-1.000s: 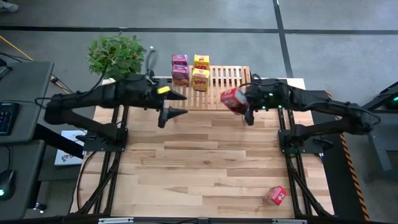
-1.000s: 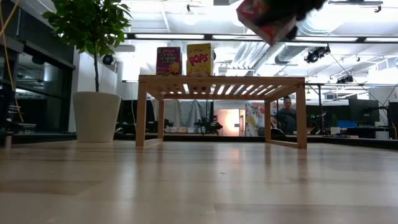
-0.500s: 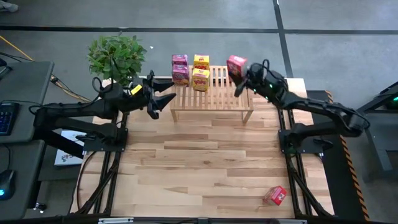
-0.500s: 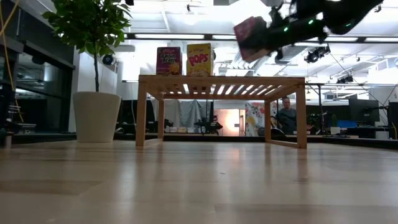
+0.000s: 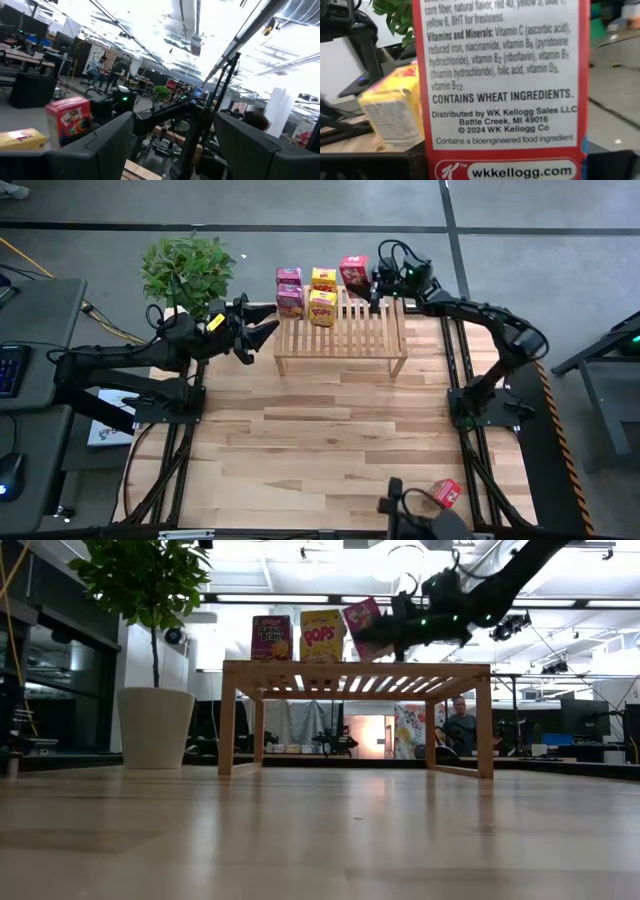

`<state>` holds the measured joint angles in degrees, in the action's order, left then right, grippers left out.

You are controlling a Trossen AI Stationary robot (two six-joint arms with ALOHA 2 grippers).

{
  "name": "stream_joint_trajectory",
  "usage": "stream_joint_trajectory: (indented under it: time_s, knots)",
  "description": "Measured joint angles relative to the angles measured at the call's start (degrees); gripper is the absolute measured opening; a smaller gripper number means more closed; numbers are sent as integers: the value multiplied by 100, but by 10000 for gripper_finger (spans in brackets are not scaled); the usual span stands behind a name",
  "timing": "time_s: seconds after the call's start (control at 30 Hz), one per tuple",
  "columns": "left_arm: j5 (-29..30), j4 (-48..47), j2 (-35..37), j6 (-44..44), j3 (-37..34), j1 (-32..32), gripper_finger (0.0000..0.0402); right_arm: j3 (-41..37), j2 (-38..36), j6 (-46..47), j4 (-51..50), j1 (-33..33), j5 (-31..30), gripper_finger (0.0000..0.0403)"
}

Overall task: Stack cereal on shelf
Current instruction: Put the left red cereal box on the shelf

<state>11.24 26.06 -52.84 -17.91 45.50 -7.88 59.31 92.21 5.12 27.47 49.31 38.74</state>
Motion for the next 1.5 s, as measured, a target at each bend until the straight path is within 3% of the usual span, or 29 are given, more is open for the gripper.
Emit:
stream_joint_trajectory:
  time_s: [0.23,0.57,1.5]
  knots:
    - [144,4,0,4,0,2,268,70,650,688,1093,139,304,174]
    - [158,0,0,492,-2,2,268,61,899,347,1093,135,201,174]
    - [159,-4,0,468,-2,4,268,63,1055,128,687,132,194,174]
